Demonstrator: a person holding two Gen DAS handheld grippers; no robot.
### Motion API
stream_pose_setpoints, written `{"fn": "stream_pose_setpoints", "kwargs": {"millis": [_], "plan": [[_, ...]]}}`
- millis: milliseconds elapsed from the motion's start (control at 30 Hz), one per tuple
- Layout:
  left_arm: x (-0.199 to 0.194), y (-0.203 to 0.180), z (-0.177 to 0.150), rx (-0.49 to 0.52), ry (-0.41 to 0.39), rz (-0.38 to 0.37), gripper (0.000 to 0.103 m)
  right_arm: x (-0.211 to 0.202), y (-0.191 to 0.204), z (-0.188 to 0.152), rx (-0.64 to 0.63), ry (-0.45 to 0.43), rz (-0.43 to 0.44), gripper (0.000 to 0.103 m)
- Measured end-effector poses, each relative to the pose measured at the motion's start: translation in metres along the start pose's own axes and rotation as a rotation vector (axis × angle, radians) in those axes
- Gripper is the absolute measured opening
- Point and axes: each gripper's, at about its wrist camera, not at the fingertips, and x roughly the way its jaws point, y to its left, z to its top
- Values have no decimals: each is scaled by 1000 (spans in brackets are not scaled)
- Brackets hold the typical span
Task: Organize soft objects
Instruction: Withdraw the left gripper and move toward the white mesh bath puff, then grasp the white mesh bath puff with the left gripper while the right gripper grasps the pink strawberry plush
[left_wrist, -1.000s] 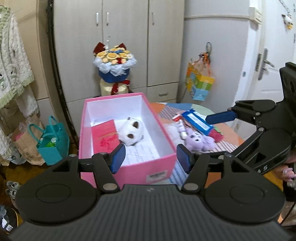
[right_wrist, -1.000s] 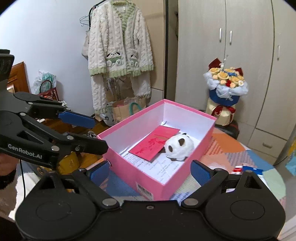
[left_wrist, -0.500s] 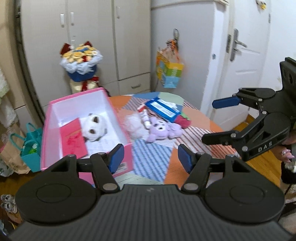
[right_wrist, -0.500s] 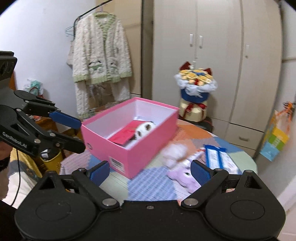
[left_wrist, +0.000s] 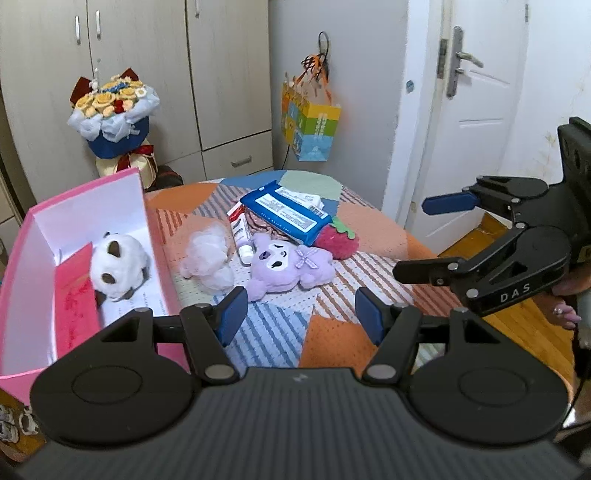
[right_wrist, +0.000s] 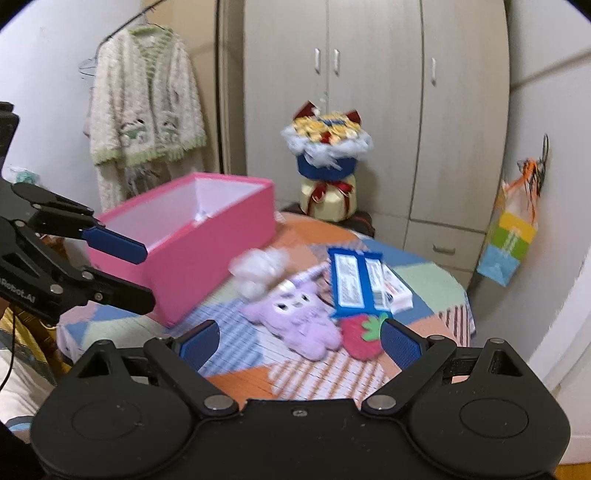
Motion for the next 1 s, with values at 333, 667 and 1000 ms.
{"fn": "stream_pose_setpoints", "kwargs": {"millis": [333,667,1000], "plan": [[58,3,7,-61,-59,146,61,47,-39,-1,97,34,3,96],[116,4,22,-68,-123,402,50,93,-75,-10,217,67,-2,89],[174,14,28,31,18,570,50,129,-88,-22,256,105,11,70]]}}
